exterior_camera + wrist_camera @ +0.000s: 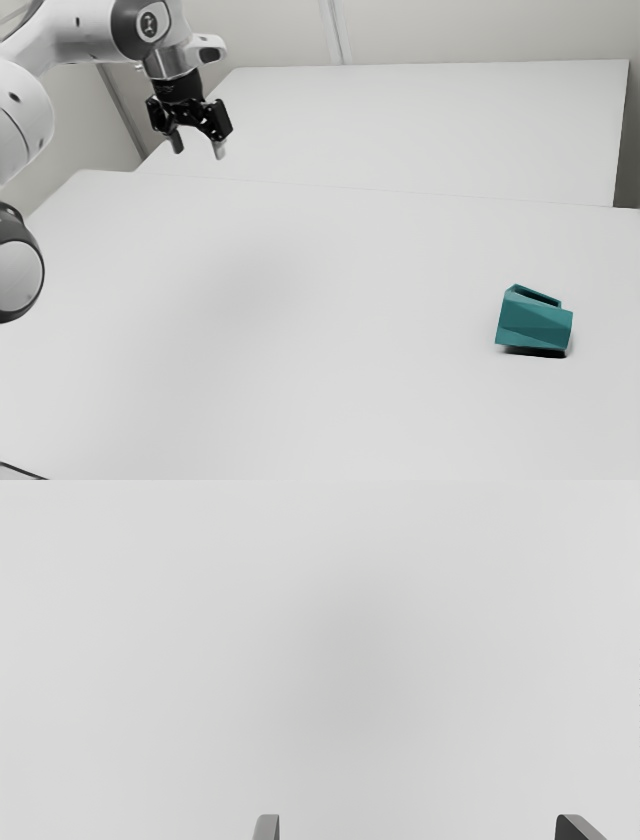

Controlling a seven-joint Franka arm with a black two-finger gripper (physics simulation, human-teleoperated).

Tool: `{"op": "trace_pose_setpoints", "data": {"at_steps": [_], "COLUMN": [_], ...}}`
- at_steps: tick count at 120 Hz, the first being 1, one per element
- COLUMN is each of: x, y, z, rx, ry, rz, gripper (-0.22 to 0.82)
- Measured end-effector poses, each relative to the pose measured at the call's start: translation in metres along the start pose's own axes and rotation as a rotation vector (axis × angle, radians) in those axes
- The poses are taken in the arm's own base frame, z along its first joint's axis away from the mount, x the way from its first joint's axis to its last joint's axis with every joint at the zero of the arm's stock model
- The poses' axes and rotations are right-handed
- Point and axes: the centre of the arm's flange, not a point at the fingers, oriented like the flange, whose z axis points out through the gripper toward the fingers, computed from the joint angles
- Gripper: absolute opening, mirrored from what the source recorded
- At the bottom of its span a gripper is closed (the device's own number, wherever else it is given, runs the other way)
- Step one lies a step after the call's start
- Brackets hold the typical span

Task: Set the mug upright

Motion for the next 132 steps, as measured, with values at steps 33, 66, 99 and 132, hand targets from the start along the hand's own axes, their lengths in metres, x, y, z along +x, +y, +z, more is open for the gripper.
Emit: {"op": "trace_pose_setpoints", "data": {"at_steps": [33,66,99,132], "x": [-0.008,-0.053,-0.054,-0.04], "y": [0.032,0.128,0.199,0.258], "z": [0.008,0.116,0.18,0.229], "rx": [-0.089,-0.409,-0.701,-0.795], "ry": [0.0,-0.046,0.004,0.05], "rz": [0.038,0.046,0.01,0.05], "gripper": [0.6,0.6,0.6,0.6]}}
